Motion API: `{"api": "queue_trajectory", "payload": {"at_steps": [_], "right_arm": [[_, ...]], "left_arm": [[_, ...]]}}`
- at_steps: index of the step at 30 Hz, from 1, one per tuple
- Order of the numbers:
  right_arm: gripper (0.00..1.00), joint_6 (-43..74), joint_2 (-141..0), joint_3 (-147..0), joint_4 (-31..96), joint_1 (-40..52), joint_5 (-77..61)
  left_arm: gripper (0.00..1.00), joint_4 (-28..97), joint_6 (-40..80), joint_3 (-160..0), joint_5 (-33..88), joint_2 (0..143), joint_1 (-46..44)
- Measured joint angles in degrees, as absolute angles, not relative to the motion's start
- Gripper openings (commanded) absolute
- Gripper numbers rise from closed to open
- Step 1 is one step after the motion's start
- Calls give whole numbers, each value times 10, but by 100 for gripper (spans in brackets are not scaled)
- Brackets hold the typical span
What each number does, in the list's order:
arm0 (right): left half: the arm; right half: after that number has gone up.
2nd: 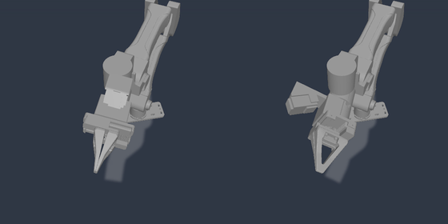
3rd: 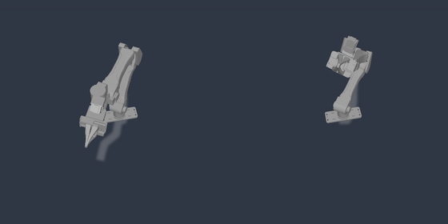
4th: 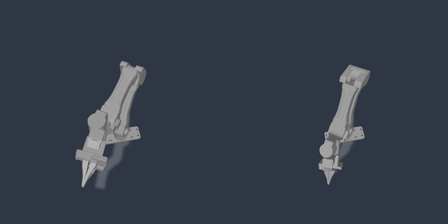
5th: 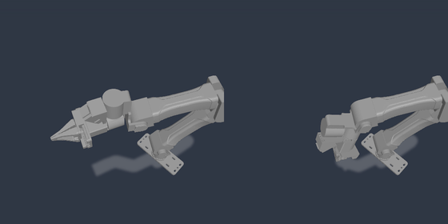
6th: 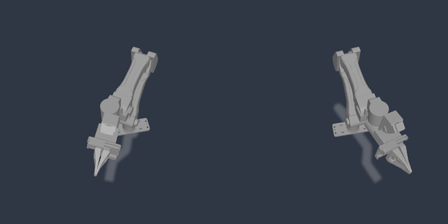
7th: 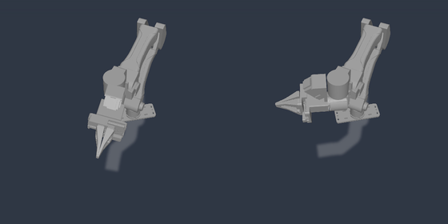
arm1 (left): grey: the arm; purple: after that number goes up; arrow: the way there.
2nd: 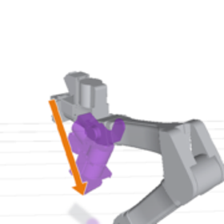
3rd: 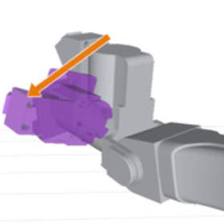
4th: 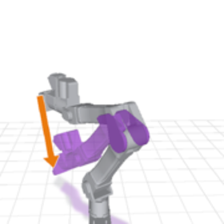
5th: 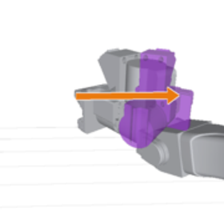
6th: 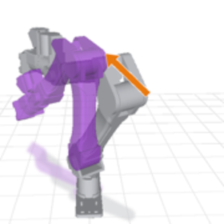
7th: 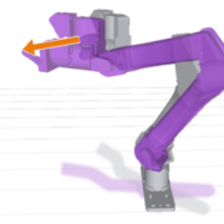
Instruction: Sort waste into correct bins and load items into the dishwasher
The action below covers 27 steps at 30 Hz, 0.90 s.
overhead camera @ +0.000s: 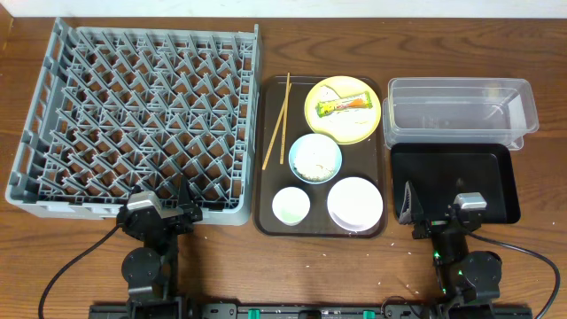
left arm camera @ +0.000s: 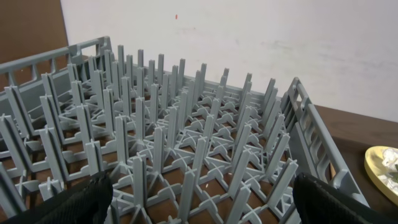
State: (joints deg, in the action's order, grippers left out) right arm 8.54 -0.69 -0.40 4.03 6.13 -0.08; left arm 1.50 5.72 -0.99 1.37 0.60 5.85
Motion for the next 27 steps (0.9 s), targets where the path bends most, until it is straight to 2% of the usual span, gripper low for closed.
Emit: {"api": "queue_trajectory", "payload": {"at_steps": [27], "right_arm": [[99,86,-8,-4,20,61,15]], "left_arm": [[93,15,57,-10,14,6,58]]}}
